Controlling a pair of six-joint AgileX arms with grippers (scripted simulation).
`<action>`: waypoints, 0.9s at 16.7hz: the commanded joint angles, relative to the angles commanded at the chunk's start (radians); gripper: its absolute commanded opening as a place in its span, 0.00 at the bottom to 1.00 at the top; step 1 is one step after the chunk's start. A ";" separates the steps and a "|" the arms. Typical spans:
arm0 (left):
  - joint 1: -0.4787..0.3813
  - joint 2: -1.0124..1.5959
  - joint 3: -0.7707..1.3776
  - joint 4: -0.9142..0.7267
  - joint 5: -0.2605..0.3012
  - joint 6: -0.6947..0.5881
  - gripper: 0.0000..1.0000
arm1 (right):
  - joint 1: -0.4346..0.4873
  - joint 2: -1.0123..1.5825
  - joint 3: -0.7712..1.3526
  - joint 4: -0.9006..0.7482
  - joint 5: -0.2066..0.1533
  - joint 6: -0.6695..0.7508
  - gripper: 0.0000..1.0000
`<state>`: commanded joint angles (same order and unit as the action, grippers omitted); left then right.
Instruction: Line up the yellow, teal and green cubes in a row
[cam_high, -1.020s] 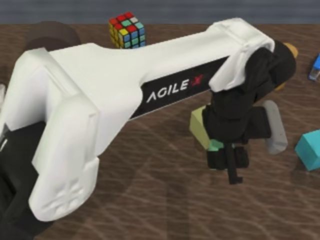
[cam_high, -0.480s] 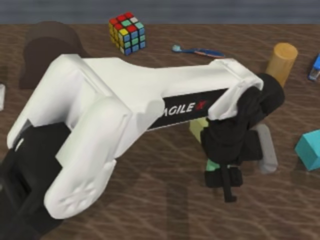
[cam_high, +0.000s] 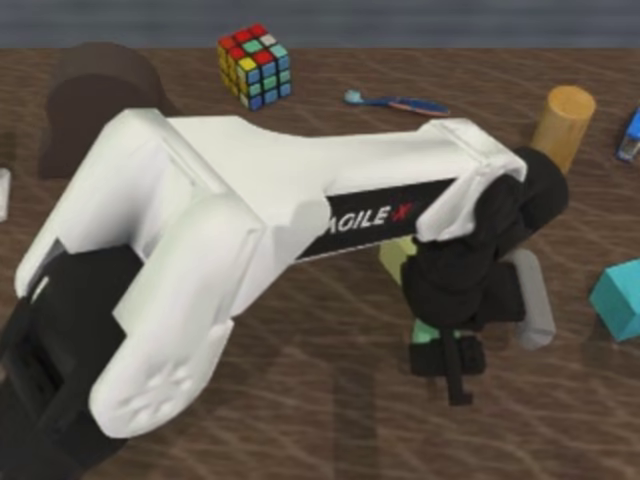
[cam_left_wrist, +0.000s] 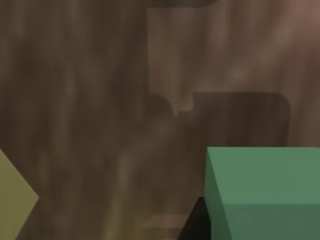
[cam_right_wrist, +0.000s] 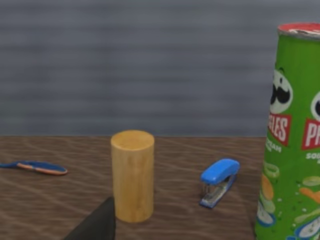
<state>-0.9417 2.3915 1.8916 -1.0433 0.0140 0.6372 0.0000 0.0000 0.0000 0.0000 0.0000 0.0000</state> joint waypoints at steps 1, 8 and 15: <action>0.000 0.000 0.000 0.000 0.000 0.000 0.45 | 0.000 0.000 0.000 0.000 0.000 0.000 1.00; 0.000 0.000 0.000 0.000 0.000 0.000 0.98 | 0.000 0.000 0.000 0.000 0.000 0.000 1.00; 0.000 0.000 0.000 0.000 0.000 0.000 1.00 | 0.000 0.000 0.000 0.000 0.000 0.000 1.00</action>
<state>-0.9417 2.3915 1.8916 -1.0433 0.0140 0.6372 0.0000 0.0000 0.0000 0.0000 0.0000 0.0000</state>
